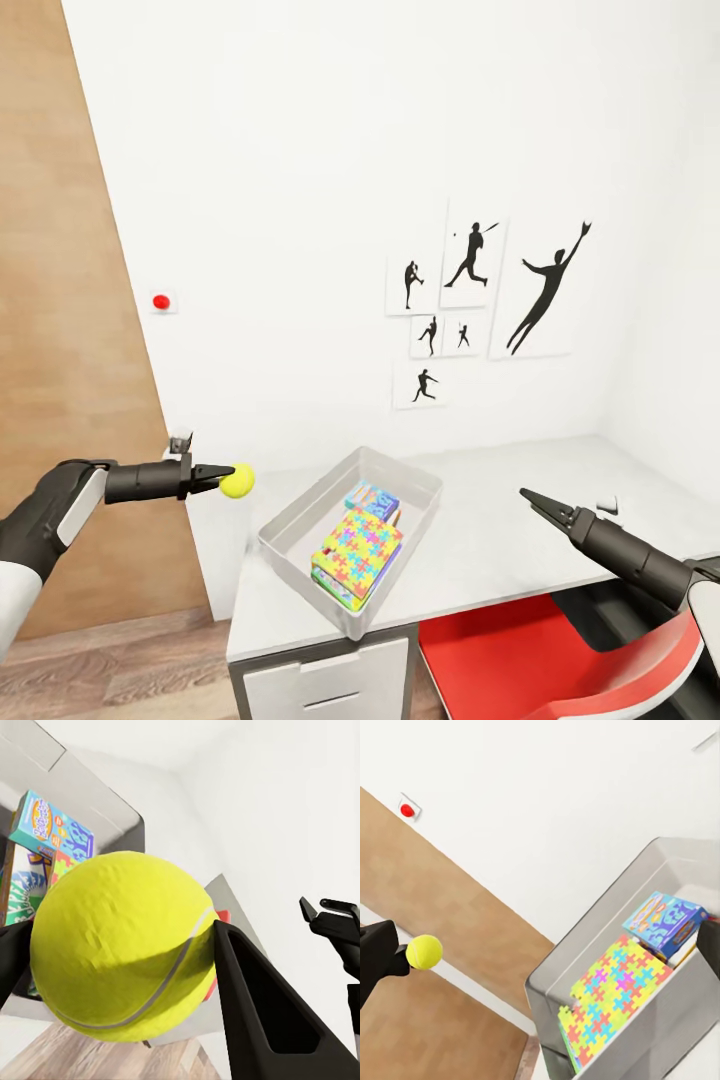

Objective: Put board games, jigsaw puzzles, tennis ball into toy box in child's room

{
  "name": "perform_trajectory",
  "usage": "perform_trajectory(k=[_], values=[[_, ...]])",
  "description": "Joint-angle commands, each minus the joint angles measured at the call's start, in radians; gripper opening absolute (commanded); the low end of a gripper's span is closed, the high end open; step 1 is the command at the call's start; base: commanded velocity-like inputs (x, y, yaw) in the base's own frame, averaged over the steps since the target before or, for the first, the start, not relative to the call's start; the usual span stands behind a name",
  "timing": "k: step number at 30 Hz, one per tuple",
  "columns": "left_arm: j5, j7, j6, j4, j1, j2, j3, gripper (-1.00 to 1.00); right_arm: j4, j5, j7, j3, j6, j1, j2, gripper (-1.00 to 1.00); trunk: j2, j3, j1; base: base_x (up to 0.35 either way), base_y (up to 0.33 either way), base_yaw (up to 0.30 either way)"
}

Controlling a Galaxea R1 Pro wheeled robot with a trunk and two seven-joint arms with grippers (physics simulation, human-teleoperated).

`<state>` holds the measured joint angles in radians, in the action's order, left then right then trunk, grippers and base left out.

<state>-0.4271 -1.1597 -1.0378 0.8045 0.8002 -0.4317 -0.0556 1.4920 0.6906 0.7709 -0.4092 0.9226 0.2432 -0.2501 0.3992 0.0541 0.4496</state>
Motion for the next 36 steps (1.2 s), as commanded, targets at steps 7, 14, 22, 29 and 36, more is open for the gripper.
perform_trajectory(k=[7,14,22,29,36], values=[[0.000,-0.006,-0.001,0.000,0.000,-0.001,-0.003,-1.00,-0.002,0.000,0.002,-0.001,0.007,0.001,0.000,1.00,0.001,-0.008,0.000,0.001,0.000,-0.001],[0.001,-0.006,-0.001,0.000,0.000,-0.001,-0.003,-1.00,-0.004,-0.001,0.002,0.001,0.006,0.000,0.000,1.00,0.001,-0.018,0.000,0.018,0.000,0.000],[0.000,-0.006,-0.001,0.000,0.000,-0.001,-0.003,-1.00,0.001,-0.001,0.003,-0.001,0.004,0.000,0.000,1.00,0.001,-0.020,0.000,0.066,0.000,0.000],[0.000,-0.006,-0.001,0.000,0.000,-0.001,-0.003,-1.00,0.002,-0.001,0.002,-0.002,0.005,0.000,0.000,1.00,0.001,-0.020,0.000,0.003,0.000,0.000],[0.000,-0.006,-0.001,0.000,0.000,-0.001,-0.003,-1.00,0.001,-0.001,0.003,-0.002,0.004,0.000,0.000,1.00,0.001,-0.019,0.000,0.001,0.097,-0.035]])
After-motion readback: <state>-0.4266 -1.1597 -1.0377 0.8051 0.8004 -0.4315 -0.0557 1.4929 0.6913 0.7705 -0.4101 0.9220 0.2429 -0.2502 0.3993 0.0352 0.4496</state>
